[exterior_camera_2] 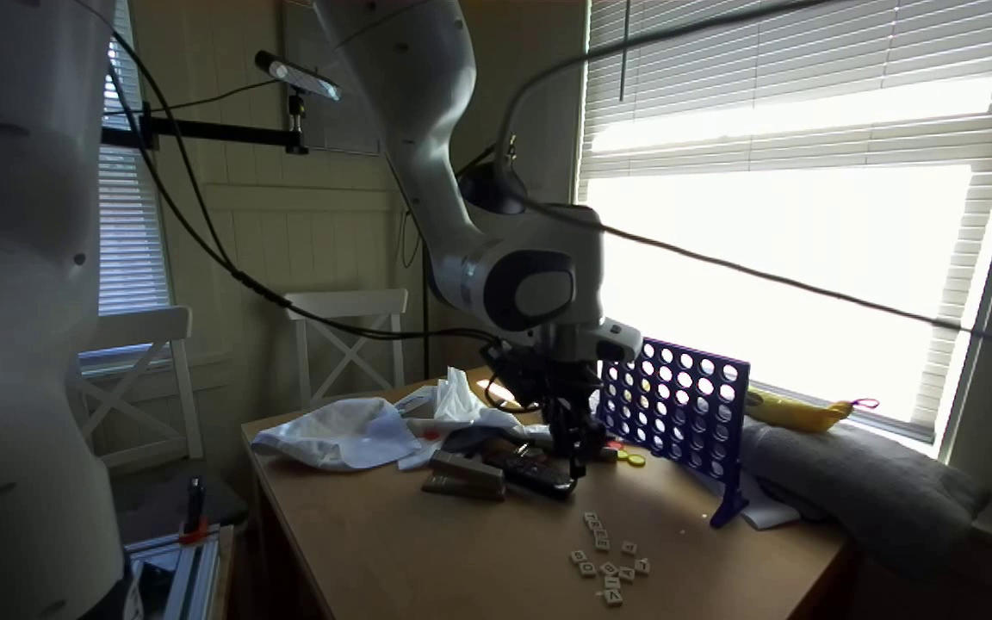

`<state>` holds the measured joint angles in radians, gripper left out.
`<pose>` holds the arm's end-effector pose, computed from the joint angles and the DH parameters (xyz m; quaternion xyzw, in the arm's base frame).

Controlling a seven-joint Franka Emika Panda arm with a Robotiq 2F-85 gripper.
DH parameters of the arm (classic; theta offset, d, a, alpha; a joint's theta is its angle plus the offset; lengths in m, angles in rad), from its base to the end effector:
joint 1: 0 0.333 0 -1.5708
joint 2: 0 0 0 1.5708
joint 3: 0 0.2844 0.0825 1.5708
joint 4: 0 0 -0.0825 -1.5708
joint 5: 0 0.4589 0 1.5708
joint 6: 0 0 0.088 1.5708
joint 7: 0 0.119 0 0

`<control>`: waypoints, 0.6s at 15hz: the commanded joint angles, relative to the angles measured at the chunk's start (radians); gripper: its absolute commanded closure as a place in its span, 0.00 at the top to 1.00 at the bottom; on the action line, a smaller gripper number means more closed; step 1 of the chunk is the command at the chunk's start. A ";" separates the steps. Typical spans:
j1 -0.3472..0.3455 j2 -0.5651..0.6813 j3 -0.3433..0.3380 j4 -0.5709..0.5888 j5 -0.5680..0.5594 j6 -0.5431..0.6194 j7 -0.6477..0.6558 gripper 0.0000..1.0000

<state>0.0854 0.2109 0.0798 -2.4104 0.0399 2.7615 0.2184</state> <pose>0.5362 0.0903 0.1315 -0.9963 0.0459 -0.0657 0.0300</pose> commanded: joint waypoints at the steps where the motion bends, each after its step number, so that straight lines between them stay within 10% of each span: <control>1: 0.012 -0.071 -0.009 -0.051 0.027 -0.004 0.044 0.81; 4: 0.013 -0.104 -0.014 -0.071 0.018 -0.012 0.081 0.99; 9: 0.008 -0.154 -0.018 -0.096 0.009 -0.036 0.121 1.00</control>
<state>0.0854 0.1174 0.0727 -2.4673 0.0405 2.7534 0.3103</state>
